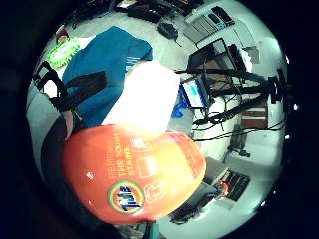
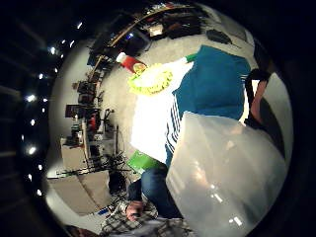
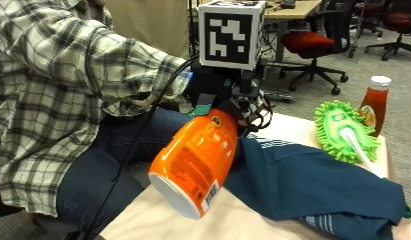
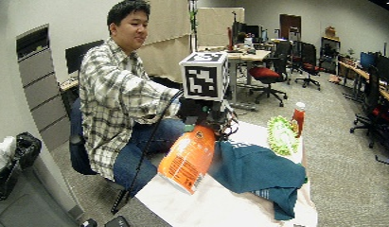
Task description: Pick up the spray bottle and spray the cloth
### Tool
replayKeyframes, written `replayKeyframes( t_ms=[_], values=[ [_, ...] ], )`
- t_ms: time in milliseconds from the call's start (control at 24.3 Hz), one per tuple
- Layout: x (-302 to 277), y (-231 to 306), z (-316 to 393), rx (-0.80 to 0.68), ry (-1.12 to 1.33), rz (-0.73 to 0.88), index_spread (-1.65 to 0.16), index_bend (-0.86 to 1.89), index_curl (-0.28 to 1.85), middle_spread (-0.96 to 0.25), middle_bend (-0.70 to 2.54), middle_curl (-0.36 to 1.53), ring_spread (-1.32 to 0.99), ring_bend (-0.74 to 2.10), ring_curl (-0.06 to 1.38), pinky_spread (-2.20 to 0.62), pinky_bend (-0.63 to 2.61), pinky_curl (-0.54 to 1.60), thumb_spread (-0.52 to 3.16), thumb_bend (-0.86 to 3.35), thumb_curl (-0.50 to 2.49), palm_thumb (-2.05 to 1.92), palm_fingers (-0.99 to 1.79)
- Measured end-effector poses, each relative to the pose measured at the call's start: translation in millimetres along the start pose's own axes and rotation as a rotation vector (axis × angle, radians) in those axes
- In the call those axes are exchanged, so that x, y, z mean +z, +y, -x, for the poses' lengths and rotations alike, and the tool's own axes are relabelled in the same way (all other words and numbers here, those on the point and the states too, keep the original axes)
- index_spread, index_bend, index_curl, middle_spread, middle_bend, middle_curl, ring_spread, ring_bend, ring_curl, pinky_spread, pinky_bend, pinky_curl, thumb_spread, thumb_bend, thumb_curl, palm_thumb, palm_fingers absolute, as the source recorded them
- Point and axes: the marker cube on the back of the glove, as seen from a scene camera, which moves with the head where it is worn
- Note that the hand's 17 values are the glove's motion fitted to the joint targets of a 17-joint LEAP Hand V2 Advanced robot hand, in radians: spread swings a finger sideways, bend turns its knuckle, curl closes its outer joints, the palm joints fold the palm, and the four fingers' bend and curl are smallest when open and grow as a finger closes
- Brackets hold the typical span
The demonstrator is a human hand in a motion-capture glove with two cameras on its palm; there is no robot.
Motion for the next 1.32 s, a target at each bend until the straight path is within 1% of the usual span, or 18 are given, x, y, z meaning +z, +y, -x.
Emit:
replayKeyframes(
  t_ms=[247,493,658,822,987,1316],
  values=[
    [18.0,-0.8,7.8,-0.006,0.15,0.044,-0.29,0.42,0.6,-0.15,0.62,0.51,-0.23,0.59,0.48,-0.15,0.29,0.4,-0.13,-0.02,0.73,1.07,1.33],
    [35.6,-0.9,21.9,-0.044,0.261,0.086,-0.29,0.42,0.61,-0.15,0.62,0.5,-0.23,0.59,0.48,-0.15,0.29,0.4,-0.14,-0.03,0.73,1.07,1.33],
    [44.2,0.0,29.7,-0.085,0.307,0.105,-0.29,0.42,0.61,-0.15,0.62,0.5,-0.23,0.59,0.48,-0.15,0.29,0.4,-0.14,-0.03,0.73,1.07,1.33],
    [47.8,1.0,30.5,-0.094,0.323,0.115,-0.29,0.42,0.61,-0.15,0.62,0.5,-0.23,0.59,0.48,-0.15,0.29,0.4,-0.14,-0.03,0.74,1.07,1.33],
    [46.2,2.3,30.6,-0.09,0.24,0.104,-0.29,0.41,0.61,-0.15,0.62,0.5,-0.23,0.59,0.48,-0.15,0.29,0.4,-0.14,-0.03,0.74,1.06,1.33],
    [16.9,3.6,19.4,-0.023,-0.144,-0.023,-0.29,0.41,0.62,-0.15,0.62,0.5,-0.23,0.59,0.48,-0.15,0.29,0.41,-0.14,-0.03,0.74,1.07,1.33]
  ],
)
